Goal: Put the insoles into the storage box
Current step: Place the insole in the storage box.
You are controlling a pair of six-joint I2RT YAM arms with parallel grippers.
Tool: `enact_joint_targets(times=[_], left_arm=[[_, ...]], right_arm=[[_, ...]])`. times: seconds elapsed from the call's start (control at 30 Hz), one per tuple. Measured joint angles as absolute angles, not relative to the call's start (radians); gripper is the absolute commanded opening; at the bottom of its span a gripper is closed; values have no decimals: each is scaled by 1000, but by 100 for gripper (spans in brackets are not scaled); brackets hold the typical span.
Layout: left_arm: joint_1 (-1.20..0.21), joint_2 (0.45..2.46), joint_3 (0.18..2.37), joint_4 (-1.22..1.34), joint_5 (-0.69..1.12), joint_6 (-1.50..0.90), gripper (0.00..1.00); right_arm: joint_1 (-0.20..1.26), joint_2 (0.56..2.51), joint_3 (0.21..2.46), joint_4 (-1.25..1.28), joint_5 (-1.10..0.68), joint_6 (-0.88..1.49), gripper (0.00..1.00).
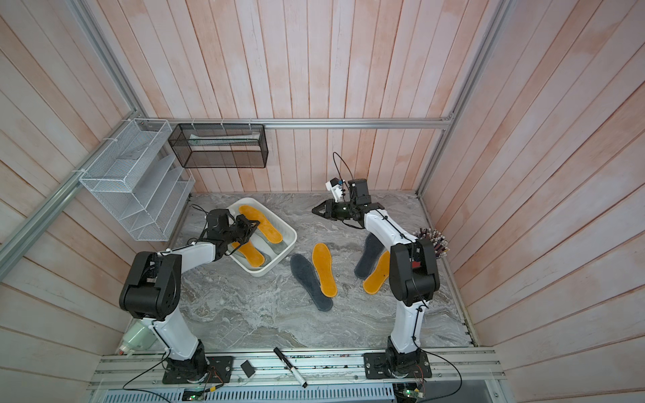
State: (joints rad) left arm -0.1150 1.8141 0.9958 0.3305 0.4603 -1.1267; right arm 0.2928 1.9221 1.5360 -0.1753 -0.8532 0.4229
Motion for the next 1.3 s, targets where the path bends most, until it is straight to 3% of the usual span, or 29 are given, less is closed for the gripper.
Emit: enact_joint_targets(times=[1.3], left_arm=[[-115, 1985, 1095, 262, 498, -1100, 0]], right_arm=[[278, 1922, 1536, -172, -846, 427, 24]])
